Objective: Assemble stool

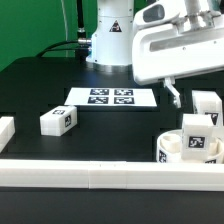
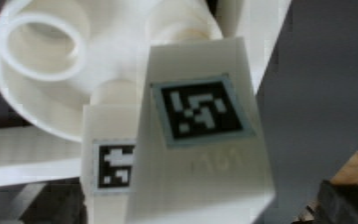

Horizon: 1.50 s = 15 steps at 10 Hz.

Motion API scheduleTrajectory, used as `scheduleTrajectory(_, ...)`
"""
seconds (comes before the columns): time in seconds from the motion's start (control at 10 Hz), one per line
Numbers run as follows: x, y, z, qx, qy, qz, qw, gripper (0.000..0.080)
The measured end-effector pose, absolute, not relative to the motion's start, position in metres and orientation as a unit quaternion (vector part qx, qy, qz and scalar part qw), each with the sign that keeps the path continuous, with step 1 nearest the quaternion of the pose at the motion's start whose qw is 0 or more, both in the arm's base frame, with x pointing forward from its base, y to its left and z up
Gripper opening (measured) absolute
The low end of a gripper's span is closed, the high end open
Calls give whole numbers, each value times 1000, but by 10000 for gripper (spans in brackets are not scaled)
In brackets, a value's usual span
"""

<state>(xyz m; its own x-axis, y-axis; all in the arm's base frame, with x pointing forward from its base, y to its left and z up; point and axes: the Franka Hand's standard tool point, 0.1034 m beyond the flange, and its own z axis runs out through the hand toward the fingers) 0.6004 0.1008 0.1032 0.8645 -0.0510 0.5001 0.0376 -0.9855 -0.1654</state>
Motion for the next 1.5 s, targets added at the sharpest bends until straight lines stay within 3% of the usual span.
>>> scheduleTrajectory(0.2, 602, 97, 117, -963, -1, -256, 83, 649)
scheduleTrajectory(0.5, 598, 100, 111, -969, -5, -231, 87, 649)
scheduleTrajectory(0.6, 592, 104, 107, -980, -13, -173, 96, 649)
scheduleTrajectory(0.8, 590, 103, 115, -989, -57, -94, 95, 649)
scheduleTrajectory(1.0, 582, 100, 117, -992, -84, -30, 91, 649)
scheduleTrajectory(1.3, 579, 103, 119, -990, -88, 39, 102, 649)
scheduleTrajectory(1.4, 581, 103, 119, -990, -103, 32, 95, 649)
scheduleTrajectory(1.5, 581, 108, 118, -984, -162, 30, 65, 649)
